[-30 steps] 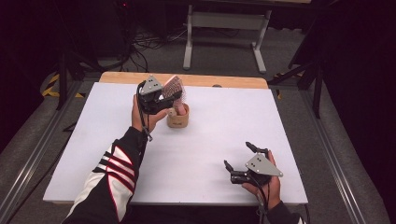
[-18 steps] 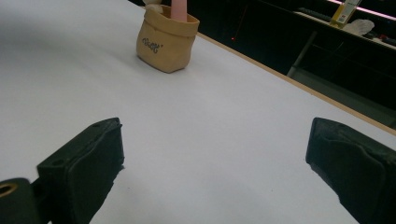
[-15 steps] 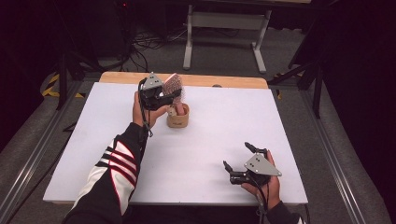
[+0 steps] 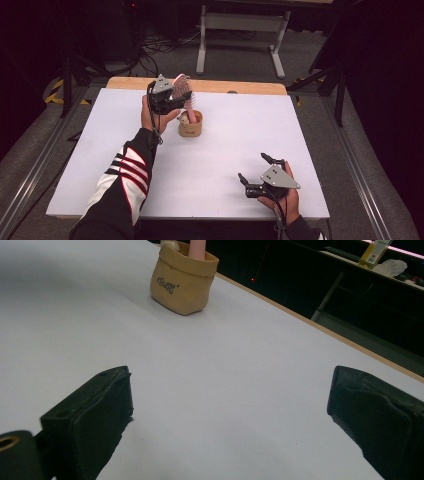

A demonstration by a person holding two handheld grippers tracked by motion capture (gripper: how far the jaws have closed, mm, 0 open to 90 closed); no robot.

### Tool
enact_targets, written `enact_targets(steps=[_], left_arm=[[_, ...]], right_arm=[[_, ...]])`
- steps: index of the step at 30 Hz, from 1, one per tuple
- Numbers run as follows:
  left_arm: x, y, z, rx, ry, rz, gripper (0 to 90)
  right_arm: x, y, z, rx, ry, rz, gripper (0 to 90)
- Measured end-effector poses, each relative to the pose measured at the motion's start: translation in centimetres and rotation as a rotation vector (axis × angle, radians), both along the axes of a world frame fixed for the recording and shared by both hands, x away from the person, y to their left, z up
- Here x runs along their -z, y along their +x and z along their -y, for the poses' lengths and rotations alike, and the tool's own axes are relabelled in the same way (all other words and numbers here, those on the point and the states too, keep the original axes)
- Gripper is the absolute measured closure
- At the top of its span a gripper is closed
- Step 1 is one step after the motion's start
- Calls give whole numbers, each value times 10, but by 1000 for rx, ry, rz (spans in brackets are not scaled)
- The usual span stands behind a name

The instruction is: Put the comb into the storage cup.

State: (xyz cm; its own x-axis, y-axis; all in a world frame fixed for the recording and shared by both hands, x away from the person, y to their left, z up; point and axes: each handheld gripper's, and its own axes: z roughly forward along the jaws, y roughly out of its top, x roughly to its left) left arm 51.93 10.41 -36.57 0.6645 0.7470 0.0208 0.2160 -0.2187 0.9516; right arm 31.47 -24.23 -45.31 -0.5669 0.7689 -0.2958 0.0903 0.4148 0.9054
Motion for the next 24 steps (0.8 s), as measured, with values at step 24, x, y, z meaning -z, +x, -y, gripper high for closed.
enact_targets(steps=[24], left_arm=[[-1,2,-36,-110,-88,-4,536]], right_arm=[[2,1,-2,6,-17,-7,55]])
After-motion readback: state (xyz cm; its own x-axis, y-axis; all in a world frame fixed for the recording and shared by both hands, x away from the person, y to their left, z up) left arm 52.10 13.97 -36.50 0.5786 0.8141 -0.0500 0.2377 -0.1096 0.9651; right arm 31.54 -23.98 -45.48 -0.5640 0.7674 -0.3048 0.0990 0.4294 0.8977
